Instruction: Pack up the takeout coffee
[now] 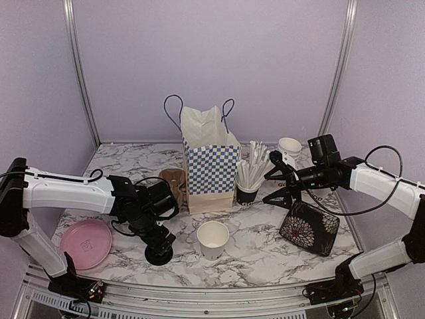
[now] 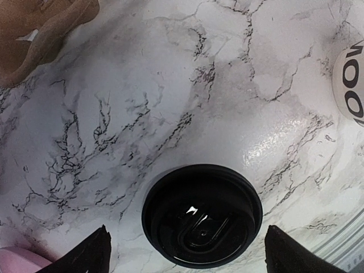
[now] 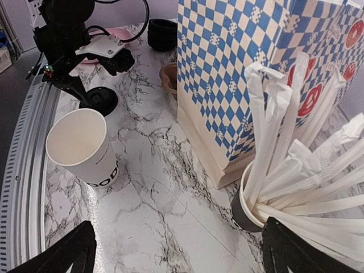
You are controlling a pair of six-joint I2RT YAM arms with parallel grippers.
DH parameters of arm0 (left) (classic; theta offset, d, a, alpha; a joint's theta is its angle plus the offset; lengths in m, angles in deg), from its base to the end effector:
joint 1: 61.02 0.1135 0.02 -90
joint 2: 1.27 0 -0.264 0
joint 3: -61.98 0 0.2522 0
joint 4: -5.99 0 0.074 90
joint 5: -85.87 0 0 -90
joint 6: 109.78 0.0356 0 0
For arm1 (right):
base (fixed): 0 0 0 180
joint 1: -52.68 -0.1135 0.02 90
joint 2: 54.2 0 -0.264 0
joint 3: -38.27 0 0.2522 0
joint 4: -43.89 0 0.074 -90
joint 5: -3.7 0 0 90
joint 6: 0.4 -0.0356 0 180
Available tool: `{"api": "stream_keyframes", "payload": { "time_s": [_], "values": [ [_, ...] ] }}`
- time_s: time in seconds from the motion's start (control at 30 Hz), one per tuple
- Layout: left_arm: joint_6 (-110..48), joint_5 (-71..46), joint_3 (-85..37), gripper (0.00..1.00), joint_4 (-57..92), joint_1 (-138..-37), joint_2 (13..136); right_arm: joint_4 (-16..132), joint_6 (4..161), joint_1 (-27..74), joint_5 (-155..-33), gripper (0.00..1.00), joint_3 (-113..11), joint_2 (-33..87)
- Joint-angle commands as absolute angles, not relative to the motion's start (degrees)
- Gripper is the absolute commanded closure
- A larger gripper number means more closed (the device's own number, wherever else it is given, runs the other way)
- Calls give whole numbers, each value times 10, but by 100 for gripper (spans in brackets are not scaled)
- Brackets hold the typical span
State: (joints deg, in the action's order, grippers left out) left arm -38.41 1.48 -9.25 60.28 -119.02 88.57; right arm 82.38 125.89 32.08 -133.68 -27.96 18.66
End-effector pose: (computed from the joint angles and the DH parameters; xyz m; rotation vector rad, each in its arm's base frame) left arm 0.1569 -0.2445 0.1924 0.9380 2.6841 -0.1557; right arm 0.2360 0.1167 0.2671 -1.3629 1.7003 0.8111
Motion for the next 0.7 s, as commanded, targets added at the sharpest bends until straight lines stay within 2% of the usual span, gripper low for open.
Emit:
{"api": "stream_keyframes", "payload": {
  "time_s": [0.0,0.47,0.67],
  "values": [
    [-395,-3,-81,7,599,-1196,896,801,1267,324,-1346,1,-292,187],
    [-405,-25,-75,12,609,-1205,929,802,1271,324,-1348,1,-287,188],
    [-405,-24,-71,20,609,-1206,940,802,1270,324,-1348,1,-286,188]
  ]
}}
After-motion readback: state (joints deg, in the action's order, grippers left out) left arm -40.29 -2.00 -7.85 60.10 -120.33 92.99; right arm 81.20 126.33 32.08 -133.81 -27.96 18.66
